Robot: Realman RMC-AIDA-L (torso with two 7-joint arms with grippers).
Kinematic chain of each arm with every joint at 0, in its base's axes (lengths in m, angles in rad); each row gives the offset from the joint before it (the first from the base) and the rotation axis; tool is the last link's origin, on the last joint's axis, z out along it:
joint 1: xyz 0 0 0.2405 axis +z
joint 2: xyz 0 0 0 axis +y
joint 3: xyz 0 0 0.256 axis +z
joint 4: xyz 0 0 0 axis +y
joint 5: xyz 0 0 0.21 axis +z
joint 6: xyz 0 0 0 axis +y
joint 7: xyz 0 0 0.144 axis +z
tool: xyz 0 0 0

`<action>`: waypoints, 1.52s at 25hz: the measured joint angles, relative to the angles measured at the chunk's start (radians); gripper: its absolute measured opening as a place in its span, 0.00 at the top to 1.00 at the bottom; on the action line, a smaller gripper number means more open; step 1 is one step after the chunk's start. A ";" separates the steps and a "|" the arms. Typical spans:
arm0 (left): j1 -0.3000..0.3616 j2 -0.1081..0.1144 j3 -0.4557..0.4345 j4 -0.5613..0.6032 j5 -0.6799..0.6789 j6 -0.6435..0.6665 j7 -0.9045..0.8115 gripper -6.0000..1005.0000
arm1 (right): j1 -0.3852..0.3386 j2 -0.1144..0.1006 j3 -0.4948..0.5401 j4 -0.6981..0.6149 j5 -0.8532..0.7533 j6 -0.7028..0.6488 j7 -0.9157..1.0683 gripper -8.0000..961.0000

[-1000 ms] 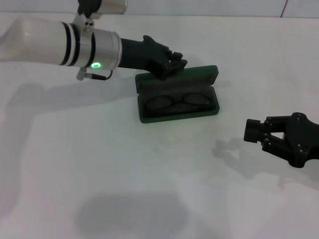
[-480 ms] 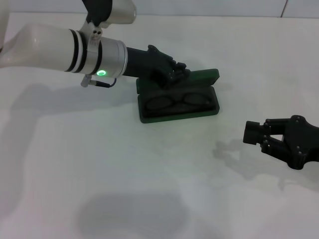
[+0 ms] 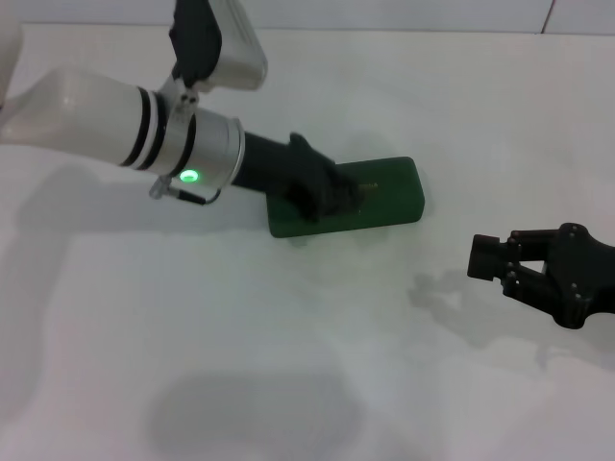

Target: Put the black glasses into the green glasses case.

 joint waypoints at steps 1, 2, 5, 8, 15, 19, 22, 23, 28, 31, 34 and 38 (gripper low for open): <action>0.001 -0.002 0.003 0.000 0.010 0.015 0.003 0.86 | 0.000 0.000 0.000 0.000 0.000 0.000 0.000 0.80; 0.003 -0.006 0.010 0.000 0.018 0.027 0.011 0.86 | 0.000 0.000 0.000 0.000 0.000 0.000 -0.001 0.80; 0.018 -0.019 0.021 0.020 0.022 0.040 0.040 0.86 | -0.002 0.000 0.000 0.000 0.002 -0.003 -0.004 0.80; 0.068 -0.027 0.022 0.104 -0.047 0.070 0.066 0.86 | -0.009 -0.005 0.000 0.000 0.005 -0.018 -0.006 0.80; 0.292 -0.005 -0.038 0.329 -0.295 0.420 0.164 0.85 | -0.001 -0.009 0.009 -0.010 -0.020 -0.099 -0.018 0.72; 0.399 0.028 -0.082 0.345 -0.424 0.653 0.225 0.78 | 0.000 0.000 0.033 -0.012 0.009 -0.170 -0.058 0.60; 0.446 0.047 -0.084 0.345 -0.446 0.745 0.233 0.67 | 0.009 0.000 0.031 -0.014 0.039 -0.197 -0.072 0.53; 0.461 0.050 -0.086 0.345 -0.446 0.762 0.238 0.63 | 0.015 0.001 0.031 -0.014 0.044 -0.201 -0.073 0.51; 0.509 0.052 -0.094 0.339 -0.448 0.783 0.269 0.43 | 0.067 0.003 0.019 -0.012 0.047 -0.207 -0.076 0.39; 0.520 0.052 -0.094 0.335 -0.444 0.785 0.277 0.38 | 0.096 0.004 -0.007 -0.003 0.048 -0.207 -0.088 0.33; 0.518 0.052 -0.094 0.318 -0.441 0.786 0.279 0.35 | 0.111 0.006 -0.035 0.001 0.049 -0.201 -0.100 0.25; 0.511 0.054 -0.094 0.298 -0.442 0.786 0.283 0.35 | 0.117 0.008 -0.058 0.002 0.054 -0.206 -0.124 0.23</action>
